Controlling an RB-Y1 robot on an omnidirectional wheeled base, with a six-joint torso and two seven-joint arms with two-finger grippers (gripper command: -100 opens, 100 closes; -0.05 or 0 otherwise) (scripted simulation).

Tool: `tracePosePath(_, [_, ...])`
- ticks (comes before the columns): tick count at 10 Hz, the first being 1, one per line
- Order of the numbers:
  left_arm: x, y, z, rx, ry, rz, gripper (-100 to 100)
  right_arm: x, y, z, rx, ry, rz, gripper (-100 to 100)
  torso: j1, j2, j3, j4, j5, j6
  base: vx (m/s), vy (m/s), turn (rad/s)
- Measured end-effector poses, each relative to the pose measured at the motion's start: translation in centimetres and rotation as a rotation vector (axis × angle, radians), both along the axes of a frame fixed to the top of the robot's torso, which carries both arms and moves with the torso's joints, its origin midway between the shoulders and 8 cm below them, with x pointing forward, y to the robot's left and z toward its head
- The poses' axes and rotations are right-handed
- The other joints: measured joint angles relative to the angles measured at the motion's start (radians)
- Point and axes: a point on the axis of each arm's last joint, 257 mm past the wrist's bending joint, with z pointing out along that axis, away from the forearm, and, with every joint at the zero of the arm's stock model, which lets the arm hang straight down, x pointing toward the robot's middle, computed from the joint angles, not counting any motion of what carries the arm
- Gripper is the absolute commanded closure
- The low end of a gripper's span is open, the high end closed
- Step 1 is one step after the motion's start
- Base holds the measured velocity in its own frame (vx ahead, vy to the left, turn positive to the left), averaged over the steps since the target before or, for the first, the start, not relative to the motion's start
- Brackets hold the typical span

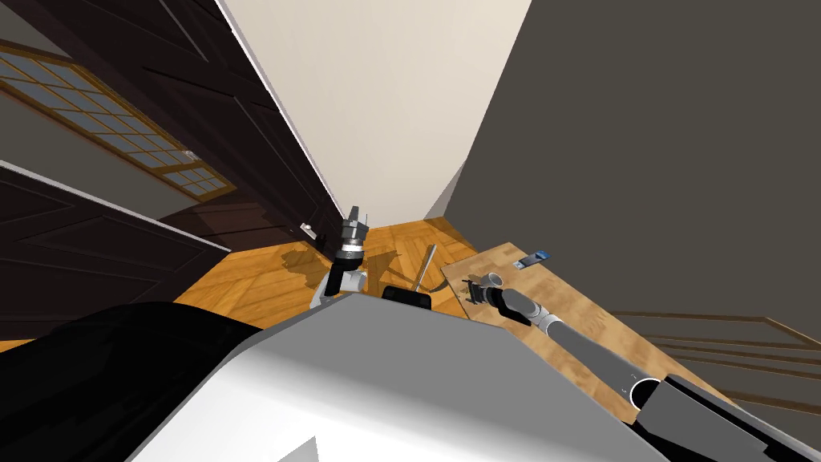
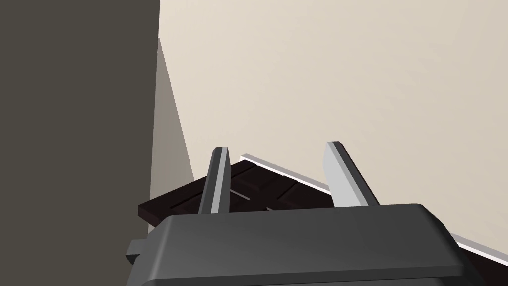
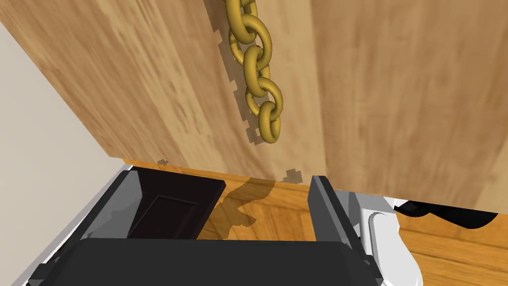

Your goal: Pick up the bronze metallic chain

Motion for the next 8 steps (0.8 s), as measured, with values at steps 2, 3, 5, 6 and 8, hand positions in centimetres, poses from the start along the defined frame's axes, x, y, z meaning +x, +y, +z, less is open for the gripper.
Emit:
tracePosePath(2, [0.0,0.0,0.0,0.000,0.000,0.000,0,-0.5,-1.6,0.2,-0.043,0.008,0.011,-100,0.000,0.003,0.002,0.001,0.000,0.000,0.028,-0.010,0.067])
tracePosePath(3, [0.0,0.0,0.0,0.000,0.000,0.000,0,-1.3,-3.4,0.0,-0.088,0.020,0.029,-100,-0.001,0.001,0.001,0.000,0.000,0.000,0.054,-0.003,0.086])
tracePosePath(5, [0.0,0.0,0.0,0.000,0.000,0.000,0,-2.2,-6.6,-0.4,-0.167,0.042,0.064,-100,0.001,0.000,0.000,0.000,0.000,0.000,0.056,0.015,0.062])
tracePosePath(6, [0.0,0.0,0.0,0.000,0.000,0.000,0,-2.8,-8.0,-0.5,-0.197,0.055,0.077,-100,0.001,0.000,0.000,0.000,0.000,0.000,0.011,0.003,0.005])
tracePosePath(8, [0.0,0.0,0.0,0.000,0.000,0.000,0,-2.9,-8.2,-0.5,-0.200,0.057,0.081,-100,0.000,0.003,0.002,0.001,0.000,0.000,0.002,-0.006,0.017])
